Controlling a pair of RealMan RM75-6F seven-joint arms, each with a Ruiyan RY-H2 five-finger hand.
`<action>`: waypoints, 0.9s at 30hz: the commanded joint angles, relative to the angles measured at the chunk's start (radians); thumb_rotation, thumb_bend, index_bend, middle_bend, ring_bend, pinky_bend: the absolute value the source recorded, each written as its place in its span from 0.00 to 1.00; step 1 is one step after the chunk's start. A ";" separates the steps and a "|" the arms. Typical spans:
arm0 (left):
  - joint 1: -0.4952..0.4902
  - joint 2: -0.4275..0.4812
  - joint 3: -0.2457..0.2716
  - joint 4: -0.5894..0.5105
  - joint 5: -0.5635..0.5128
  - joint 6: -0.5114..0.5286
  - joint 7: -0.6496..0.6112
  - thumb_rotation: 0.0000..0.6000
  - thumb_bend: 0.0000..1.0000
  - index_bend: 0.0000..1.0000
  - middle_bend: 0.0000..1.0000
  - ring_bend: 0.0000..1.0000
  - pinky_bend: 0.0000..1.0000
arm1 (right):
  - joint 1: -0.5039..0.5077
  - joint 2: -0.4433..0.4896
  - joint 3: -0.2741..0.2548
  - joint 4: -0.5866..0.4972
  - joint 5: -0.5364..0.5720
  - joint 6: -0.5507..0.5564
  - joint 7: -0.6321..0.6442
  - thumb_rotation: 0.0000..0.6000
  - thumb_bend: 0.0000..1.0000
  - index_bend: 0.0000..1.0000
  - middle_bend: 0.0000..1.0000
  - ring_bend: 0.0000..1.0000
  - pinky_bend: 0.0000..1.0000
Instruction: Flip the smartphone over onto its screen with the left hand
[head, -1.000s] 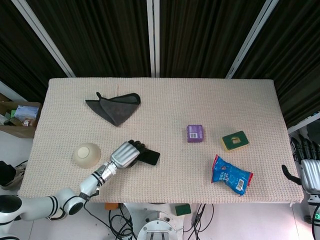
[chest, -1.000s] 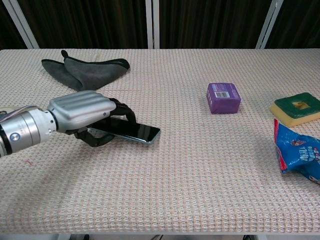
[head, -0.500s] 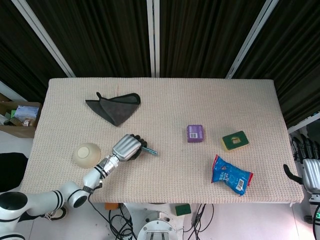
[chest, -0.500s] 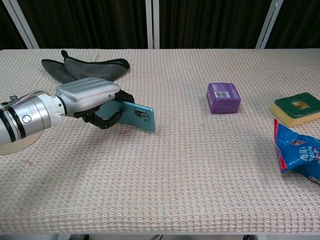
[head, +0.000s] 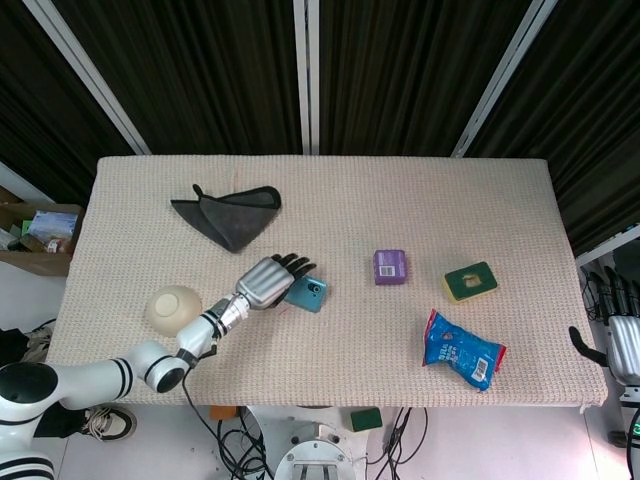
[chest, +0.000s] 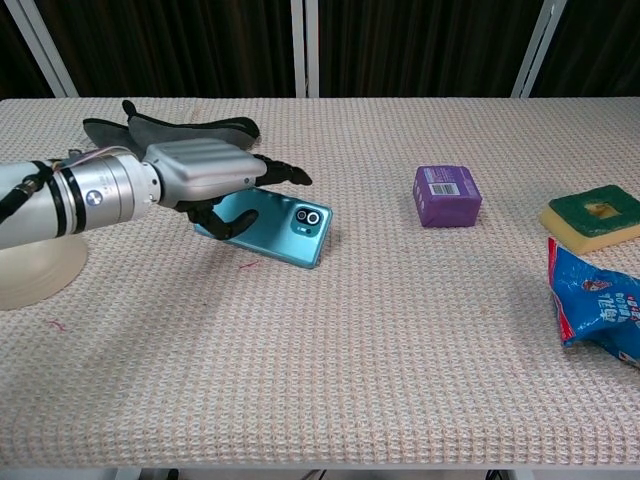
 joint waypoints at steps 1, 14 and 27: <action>0.010 -0.016 -0.010 0.008 0.016 0.080 0.006 1.00 0.61 0.04 0.06 0.07 0.27 | -0.001 0.000 0.001 0.002 -0.001 0.004 0.003 1.00 0.32 0.00 0.00 0.00 0.00; 0.357 0.163 0.105 -0.173 0.139 0.658 0.031 1.00 0.05 0.07 0.12 0.07 0.26 | -0.002 -0.016 -0.001 0.033 -0.012 0.015 0.016 1.00 0.32 0.00 0.00 0.00 0.00; 0.698 0.338 0.230 -0.219 0.047 0.882 -0.008 1.00 0.00 0.09 0.09 0.05 0.20 | -0.014 -0.018 -0.038 0.011 -0.044 0.017 -0.053 1.00 0.30 0.00 0.00 0.00 0.00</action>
